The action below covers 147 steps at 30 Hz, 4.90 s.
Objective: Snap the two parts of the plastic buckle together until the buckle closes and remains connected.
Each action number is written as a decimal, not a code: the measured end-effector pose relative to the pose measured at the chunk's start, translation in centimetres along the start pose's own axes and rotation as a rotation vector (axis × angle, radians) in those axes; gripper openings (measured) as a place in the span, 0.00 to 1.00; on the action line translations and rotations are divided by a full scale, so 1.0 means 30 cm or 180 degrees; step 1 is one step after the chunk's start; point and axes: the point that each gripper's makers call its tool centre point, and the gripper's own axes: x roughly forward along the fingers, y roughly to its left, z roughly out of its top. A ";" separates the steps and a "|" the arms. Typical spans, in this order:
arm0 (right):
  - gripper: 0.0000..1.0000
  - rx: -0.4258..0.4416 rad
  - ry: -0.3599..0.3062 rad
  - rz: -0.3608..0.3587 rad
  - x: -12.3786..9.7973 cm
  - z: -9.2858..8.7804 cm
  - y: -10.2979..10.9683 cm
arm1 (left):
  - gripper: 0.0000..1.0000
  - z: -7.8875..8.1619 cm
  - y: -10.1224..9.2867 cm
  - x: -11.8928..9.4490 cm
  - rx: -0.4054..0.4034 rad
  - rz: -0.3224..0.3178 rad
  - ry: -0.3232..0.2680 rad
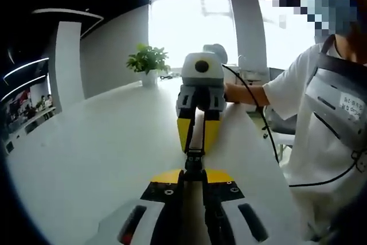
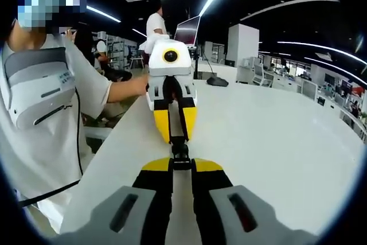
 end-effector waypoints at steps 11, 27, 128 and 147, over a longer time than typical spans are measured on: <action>0.11 -0.0036 0.0061 0.0093 0.022 -0.002 0.007 | 0.12 -0.001 -0.005 0.011 0.0043 -0.0052 0.0047; 0.21 -0.0107 -0.0140 -0.0076 0.011 0.030 -0.013 | 0.12 0.041 0.024 -0.025 -0.0010 0.0015 -0.0191; 0.10 -0.0055 -0.0043 0.0047 0.047 0.030 0.045 | 0.11 0.000 -0.030 -0.001 0.0172 -0.0071 0.0084; 0.09 -0.0073 -0.0072 0.0155 0.044 0.027 0.057 | 0.10 -0.001 -0.054 0.010 0.0159 -0.0152 0.0176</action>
